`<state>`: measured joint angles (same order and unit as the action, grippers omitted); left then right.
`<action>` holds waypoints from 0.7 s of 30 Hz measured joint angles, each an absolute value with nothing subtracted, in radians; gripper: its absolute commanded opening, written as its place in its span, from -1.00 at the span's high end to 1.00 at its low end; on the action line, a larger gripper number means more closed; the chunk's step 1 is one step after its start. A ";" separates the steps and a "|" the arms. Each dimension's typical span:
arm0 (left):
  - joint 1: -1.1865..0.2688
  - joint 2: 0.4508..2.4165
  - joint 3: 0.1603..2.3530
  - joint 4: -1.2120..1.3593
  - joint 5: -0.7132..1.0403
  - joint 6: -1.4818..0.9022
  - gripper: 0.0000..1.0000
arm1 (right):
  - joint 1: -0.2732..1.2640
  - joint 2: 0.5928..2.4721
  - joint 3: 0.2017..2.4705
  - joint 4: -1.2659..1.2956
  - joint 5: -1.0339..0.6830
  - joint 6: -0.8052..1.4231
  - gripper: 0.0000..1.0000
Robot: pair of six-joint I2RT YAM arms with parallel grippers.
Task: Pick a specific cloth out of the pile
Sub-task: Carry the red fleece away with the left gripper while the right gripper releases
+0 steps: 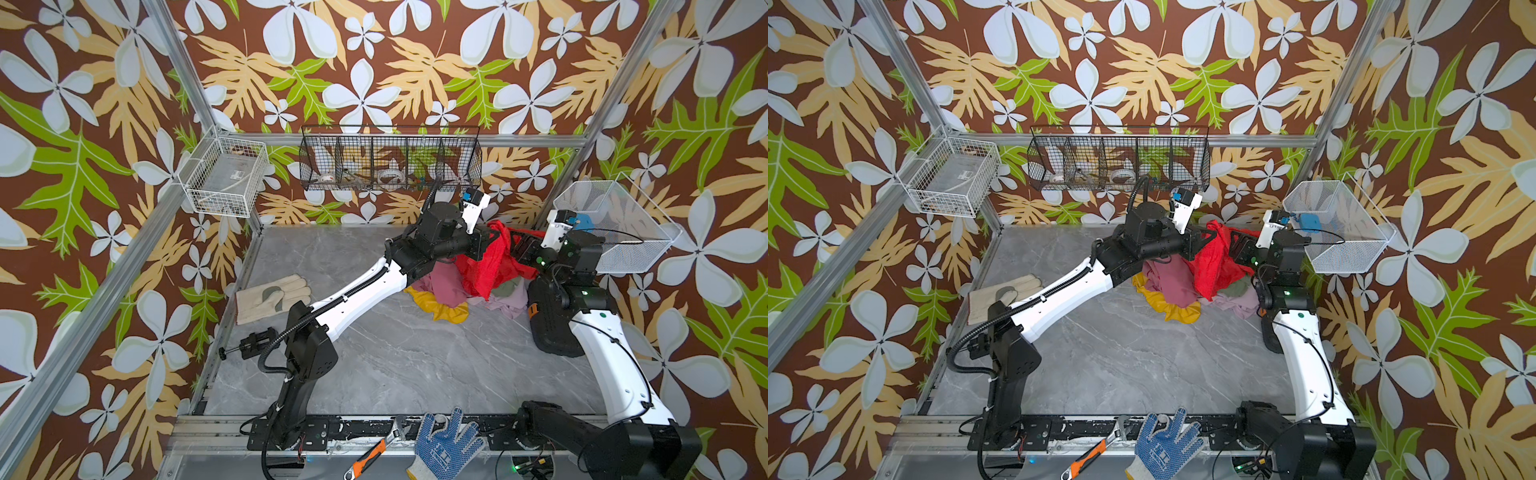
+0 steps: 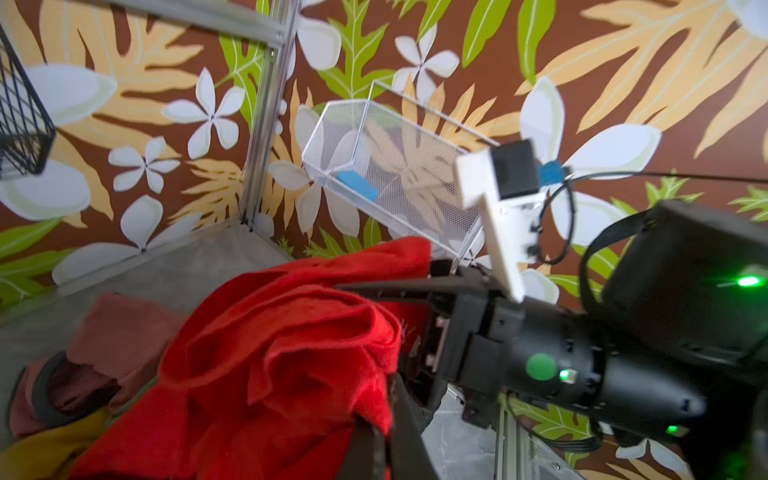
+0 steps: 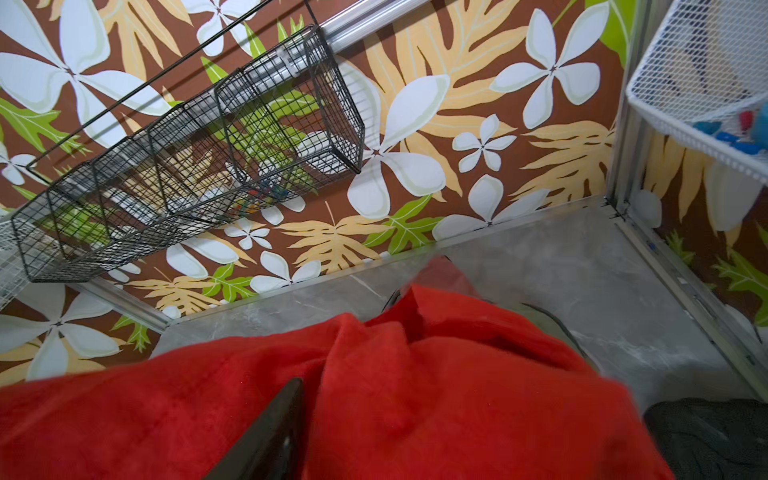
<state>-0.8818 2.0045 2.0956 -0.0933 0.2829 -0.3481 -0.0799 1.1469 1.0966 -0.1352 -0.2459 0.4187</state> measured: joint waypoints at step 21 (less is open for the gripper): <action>-0.822 1.739 2.106 -0.072 -0.017 -0.135 1.00 | -0.080 1.157 1.082 -0.185 -0.158 0.328 -0.94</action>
<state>-0.8215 1.7393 2.1056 -0.0723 -0.0174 -0.1352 -0.0799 1.1572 1.0824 -0.1848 -0.1581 0.3283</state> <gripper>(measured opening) 0.053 0.968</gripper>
